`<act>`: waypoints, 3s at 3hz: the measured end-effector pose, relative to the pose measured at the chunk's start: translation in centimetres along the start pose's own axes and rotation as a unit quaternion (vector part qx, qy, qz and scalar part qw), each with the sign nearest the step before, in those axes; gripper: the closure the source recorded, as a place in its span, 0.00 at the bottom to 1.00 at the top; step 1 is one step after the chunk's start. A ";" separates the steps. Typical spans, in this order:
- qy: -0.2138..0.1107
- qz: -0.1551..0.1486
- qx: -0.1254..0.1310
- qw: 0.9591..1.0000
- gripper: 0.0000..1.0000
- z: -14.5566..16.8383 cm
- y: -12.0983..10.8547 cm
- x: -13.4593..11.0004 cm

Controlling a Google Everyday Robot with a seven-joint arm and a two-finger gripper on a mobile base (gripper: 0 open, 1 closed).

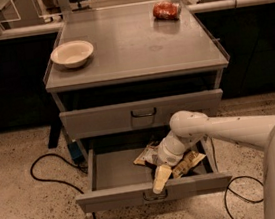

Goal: Pick brown chip bag from middle drawer and place on counter

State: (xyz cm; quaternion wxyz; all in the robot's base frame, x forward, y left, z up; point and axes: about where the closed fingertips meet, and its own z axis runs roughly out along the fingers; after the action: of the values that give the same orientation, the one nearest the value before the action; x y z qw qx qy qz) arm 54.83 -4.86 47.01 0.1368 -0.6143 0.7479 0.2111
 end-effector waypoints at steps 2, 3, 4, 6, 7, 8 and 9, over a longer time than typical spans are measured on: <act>0.087 0.004 0.109 0.990 0.00 -0.9 -2.2 3.6; 0.074 0.012 0.094 0.993 0.00 -0.2 -4.0 4.4; 0.061 0.003 0.107 0.992 0.00 -0.8 -6.7 3.2; 0.072 0.009 0.137 0.988 0.00 -1.1 -7.9 3.8; 0.083 0.032 0.164 0.982 0.00 -0.4 -11.1 6.6; 0.083 0.032 0.164 0.982 0.00 -0.4 -11.1 6.6; 0.084 0.037 0.143 0.986 0.00 2.0 -10.5 7.6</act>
Offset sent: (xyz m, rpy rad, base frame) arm 0.0107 -0.0155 -0.0026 -0.1343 -0.0919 -0.0430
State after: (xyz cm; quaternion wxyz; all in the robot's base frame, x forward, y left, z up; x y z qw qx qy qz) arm 63.36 -12.07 40.20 0.1522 -0.5760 0.8013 0.0548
